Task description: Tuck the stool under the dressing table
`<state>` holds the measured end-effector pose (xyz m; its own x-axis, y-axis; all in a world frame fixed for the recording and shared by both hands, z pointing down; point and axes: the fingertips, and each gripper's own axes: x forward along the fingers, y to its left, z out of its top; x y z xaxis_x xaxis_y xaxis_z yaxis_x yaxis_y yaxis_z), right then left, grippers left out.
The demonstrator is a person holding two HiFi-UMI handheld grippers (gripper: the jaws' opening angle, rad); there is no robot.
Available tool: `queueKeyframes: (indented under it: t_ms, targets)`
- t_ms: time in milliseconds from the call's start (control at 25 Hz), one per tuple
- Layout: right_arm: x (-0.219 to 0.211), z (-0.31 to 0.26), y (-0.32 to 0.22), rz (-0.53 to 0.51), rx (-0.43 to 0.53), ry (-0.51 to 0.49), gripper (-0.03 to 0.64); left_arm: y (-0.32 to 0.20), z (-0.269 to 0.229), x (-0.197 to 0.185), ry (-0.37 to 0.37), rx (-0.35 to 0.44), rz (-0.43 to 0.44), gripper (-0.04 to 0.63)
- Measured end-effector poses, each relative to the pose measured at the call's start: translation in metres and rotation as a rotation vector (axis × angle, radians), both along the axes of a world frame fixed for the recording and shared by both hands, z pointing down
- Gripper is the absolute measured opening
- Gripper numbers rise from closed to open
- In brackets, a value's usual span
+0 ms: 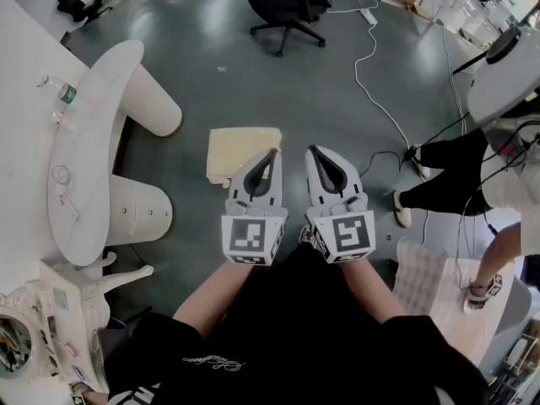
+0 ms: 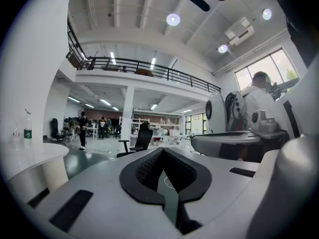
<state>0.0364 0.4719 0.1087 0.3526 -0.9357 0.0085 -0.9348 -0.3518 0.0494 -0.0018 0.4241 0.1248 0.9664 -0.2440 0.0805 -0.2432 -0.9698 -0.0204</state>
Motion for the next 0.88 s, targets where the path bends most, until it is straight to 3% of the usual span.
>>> queueKeyframes:
  t_ms: [400, 880]
  targets:
    - [0.012, 0.007, 0.005, -0.022, 0.013, -0.025, 0.006, 0.008, 0.005, 0.014, -0.010, -0.002, -0.006, 0.005]
    - [0.047, 0.014, 0.013, -0.095, 0.002, -0.049, 0.006, 0.015, 0.017, 0.035, -0.054, -0.024, -0.104, 0.005]
